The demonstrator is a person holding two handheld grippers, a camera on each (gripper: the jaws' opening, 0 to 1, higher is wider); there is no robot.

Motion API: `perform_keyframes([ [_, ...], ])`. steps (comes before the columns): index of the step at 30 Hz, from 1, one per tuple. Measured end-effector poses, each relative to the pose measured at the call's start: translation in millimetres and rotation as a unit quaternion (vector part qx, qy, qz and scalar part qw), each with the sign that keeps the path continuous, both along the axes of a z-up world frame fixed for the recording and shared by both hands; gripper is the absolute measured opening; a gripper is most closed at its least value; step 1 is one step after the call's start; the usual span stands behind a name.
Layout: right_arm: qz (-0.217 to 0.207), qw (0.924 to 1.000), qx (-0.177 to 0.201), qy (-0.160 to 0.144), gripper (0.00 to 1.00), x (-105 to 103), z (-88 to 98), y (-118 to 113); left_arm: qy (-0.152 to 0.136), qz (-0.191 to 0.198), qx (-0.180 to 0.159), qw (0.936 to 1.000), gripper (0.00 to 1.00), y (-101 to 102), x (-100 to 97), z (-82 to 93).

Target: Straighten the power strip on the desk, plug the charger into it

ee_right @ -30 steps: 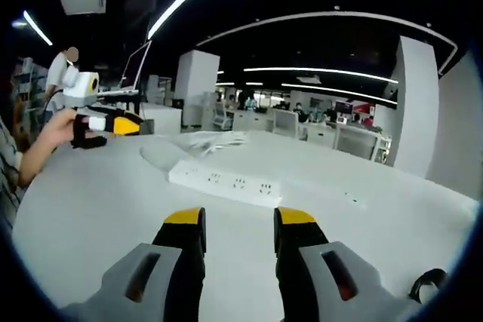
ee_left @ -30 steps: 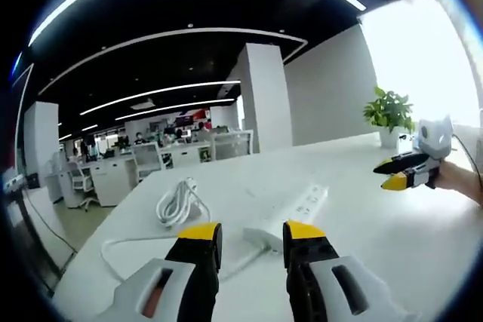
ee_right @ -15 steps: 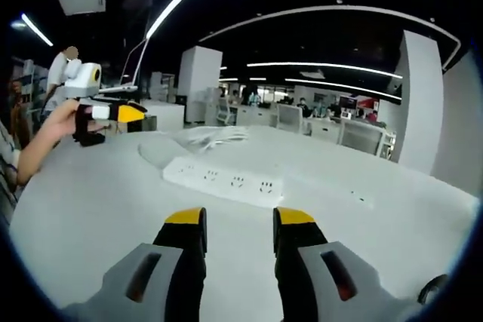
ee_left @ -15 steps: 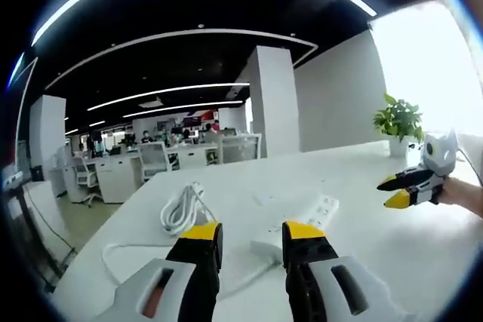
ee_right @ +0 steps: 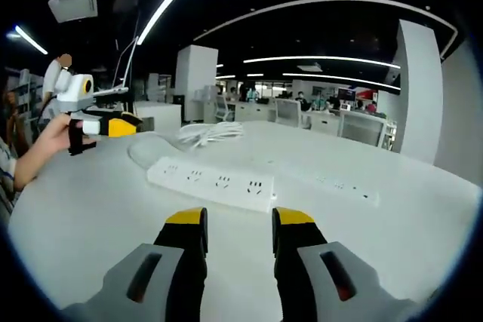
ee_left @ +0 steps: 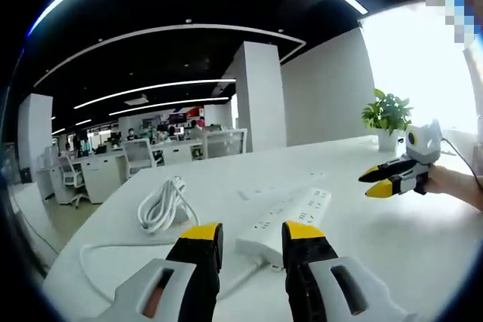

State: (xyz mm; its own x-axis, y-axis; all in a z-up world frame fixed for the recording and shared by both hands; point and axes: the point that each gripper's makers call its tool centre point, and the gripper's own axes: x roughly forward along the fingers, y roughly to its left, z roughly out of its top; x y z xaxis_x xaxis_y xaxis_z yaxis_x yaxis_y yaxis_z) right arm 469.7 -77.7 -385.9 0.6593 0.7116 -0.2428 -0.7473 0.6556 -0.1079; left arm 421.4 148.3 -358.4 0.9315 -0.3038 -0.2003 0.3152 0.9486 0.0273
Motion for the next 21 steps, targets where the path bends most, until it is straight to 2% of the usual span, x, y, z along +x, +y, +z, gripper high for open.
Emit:
perform_keyframes([
  [9,-0.002,0.9997,0.001,0.023,0.32,20.2,-17.1,0.8,0.015,-0.034,-0.004,0.9993,0.32,-13.3,-1.0,-20.4],
  [14,0.005,0.9996,0.007,0.025,0.31,28.4,-18.3,2.8,0.032,-0.046,0.000,0.9984,0.33,-20.1,-1.2,-33.1],
  [21,0.004,0.9992,0.026,0.029,0.29,40.9,-17.0,2.0,0.037,-0.056,-0.007,0.9977,0.32,-25.8,-1.2,-38.4],
])
